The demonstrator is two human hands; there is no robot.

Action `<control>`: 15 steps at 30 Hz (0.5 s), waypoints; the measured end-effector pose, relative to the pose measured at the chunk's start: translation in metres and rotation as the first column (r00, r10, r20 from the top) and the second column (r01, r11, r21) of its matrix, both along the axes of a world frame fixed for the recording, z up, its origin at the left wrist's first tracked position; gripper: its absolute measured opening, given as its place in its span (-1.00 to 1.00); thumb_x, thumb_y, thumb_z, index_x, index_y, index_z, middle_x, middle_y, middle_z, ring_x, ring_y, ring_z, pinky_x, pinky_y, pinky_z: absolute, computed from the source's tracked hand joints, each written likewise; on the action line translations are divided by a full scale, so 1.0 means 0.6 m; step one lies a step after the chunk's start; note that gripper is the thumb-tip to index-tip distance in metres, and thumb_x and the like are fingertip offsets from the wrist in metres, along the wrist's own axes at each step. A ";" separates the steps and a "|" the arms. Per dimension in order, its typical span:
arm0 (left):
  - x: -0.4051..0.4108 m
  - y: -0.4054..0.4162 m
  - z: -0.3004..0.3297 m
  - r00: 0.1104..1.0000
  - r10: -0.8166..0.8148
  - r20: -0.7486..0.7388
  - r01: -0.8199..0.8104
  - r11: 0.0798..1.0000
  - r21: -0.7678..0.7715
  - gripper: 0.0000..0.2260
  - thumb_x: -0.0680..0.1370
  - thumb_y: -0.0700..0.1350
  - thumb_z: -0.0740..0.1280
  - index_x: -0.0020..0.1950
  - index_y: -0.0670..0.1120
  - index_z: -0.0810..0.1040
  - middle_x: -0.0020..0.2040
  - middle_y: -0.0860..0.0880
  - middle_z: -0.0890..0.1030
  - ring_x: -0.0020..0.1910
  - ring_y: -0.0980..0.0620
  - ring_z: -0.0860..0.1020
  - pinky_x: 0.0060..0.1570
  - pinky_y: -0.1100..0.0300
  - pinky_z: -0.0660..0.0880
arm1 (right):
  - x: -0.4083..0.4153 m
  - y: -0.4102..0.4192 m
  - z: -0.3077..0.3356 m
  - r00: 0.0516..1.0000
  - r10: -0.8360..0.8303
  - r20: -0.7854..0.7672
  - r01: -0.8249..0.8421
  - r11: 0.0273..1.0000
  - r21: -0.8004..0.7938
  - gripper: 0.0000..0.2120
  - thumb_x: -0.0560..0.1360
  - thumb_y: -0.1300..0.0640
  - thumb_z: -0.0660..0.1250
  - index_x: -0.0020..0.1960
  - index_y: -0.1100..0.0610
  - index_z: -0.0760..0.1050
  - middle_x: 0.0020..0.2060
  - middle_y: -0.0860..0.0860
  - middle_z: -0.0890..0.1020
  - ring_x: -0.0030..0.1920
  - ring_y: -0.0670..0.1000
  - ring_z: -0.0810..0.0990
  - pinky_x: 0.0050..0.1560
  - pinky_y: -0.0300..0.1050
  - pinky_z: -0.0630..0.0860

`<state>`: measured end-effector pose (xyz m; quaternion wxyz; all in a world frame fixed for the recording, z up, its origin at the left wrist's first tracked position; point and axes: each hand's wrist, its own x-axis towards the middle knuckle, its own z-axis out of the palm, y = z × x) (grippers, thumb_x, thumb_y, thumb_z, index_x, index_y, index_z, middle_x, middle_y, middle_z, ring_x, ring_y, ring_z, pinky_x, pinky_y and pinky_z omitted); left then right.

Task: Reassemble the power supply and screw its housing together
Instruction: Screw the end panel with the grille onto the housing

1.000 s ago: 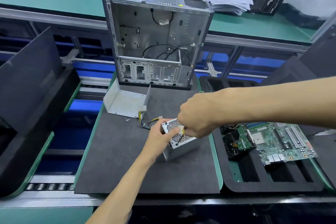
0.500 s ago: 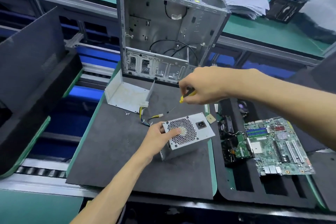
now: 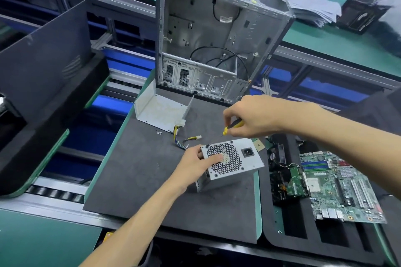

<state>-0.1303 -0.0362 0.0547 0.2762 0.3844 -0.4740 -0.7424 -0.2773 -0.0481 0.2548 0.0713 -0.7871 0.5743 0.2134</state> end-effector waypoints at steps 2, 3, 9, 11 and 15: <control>0.000 -0.001 0.001 1.000 -0.004 0.010 0.004 1.000 -0.001 -0.73 0.51 -0.09 0.52 0.17 -0.13 0.63 0.01 0.05 0.75 0.00 0.09 0.71 -0.09 0.32 0.58 | 0.003 0.000 0.002 0.999 0.033 -0.025 -0.033 0.999 0.002 -0.82 0.58 -0.13 0.29 0.13 -0.12 0.54 -0.15 -0.10 0.60 -0.09 0.05 0.54 -0.14 -0.09 0.45; 0.000 -0.001 0.001 1.000 -0.005 0.012 0.005 1.000 0.000 -0.73 0.51 -0.09 0.52 0.17 -0.13 0.64 0.01 0.05 0.75 0.00 0.09 0.71 -0.09 0.32 0.58 | 0.005 0.000 0.003 0.996 0.074 -0.052 -0.074 0.997 -0.012 -0.83 0.59 -0.12 0.28 0.15 -0.13 0.53 -0.10 -0.07 0.63 -0.08 0.06 0.55 -0.15 -0.09 0.43; 0.000 -0.002 -0.001 1.000 0.000 0.020 0.000 1.000 0.006 -0.76 0.51 -0.09 0.52 0.14 -0.13 0.64 -0.02 0.06 0.75 -0.03 0.11 0.72 -0.16 0.38 0.55 | 0.033 -0.008 0.008 0.868 0.427 -0.252 -0.458 0.886 -0.077 -0.79 0.60 0.06 0.18 0.11 0.02 0.56 -0.09 0.01 0.65 -0.10 0.17 0.58 -0.22 -0.08 0.38; 0.000 -0.002 -0.001 0.999 -0.001 0.035 0.001 1.000 -0.001 -0.76 0.51 -0.08 0.51 0.14 -0.12 0.64 -0.02 0.06 0.75 -0.03 0.11 0.72 -0.15 0.38 0.55 | 0.052 -0.013 0.007 0.882 0.394 -0.257 -0.422 0.904 -0.062 -0.78 0.57 0.08 0.21 0.05 0.08 0.62 -0.18 0.04 0.63 -0.20 0.17 0.51 -0.24 -0.09 0.41; -0.001 -0.004 -0.003 0.999 0.003 0.037 -0.003 1.000 -0.011 -0.77 0.52 -0.10 0.51 0.14 -0.14 0.65 -0.02 0.06 0.75 -0.03 0.12 0.71 -0.15 0.40 0.54 | 0.074 -0.049 0.006 0.978 0.089 -0.188 -0.063 0.988 0.140 -0.70 0.59 0.03 0.30 -0.25 0.17 0.55 -0.34 0.08 0.58 -0.25 0.16 0.54 -0.26 -0.12 0.45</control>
